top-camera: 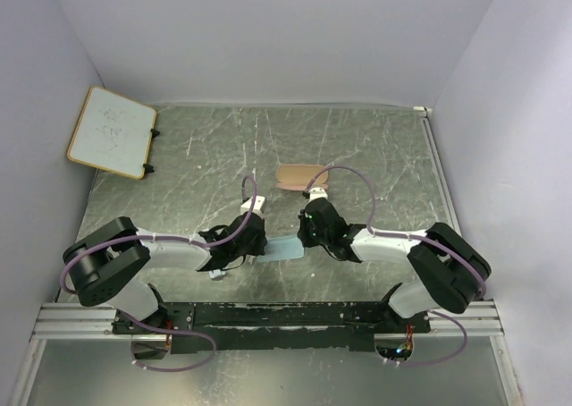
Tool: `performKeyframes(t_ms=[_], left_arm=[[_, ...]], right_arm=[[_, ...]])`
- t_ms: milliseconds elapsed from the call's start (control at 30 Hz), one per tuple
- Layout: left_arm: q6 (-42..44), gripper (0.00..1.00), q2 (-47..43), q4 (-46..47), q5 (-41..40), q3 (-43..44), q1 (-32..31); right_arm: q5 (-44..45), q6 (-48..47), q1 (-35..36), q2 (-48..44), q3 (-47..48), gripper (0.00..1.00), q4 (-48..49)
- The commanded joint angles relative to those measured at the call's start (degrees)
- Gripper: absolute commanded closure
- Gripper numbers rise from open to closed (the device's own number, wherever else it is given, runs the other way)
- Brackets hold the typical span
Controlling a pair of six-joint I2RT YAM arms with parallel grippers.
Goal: Organize the sunglasses
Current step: Fold the glasses cleaning cloth at the center of the board.
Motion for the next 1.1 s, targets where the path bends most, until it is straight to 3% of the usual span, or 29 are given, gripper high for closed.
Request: performKeyframes(t_ms=[0,300,600,833,1067], left_arm=[[0.39,0.85,0.24,-3.92,-0.17,-1.51,0.31],[0.94,0.84,-0.02,-3.67,-0.13,-1.24,0.29],[3.07,0.75,-7.46,-10.06,-3.19,2.70,0.15],[-1.33,0.67,-12.32,-16.40,-4.80,2.62,0.19],[-8.96,0.66,-12.46,-22.40,-4.68,2.14,-0.24]], right_arm=[[2.30,-0.48,-0.69,-1.84,-1.03,1.00,-2.61],[3.22,0.11,-0.78,-3.67,-2.31,1.00,-3.66],[3.63,-0.86,-0.81,-9.78,-1.18,1.00,-6.21],[2.40,-1.21,-0.83,-11.02,-0.55,0.79,-7.91],[0.46,-1.05,-0.73,-9.59,-0.74,0.75,-7.25]])
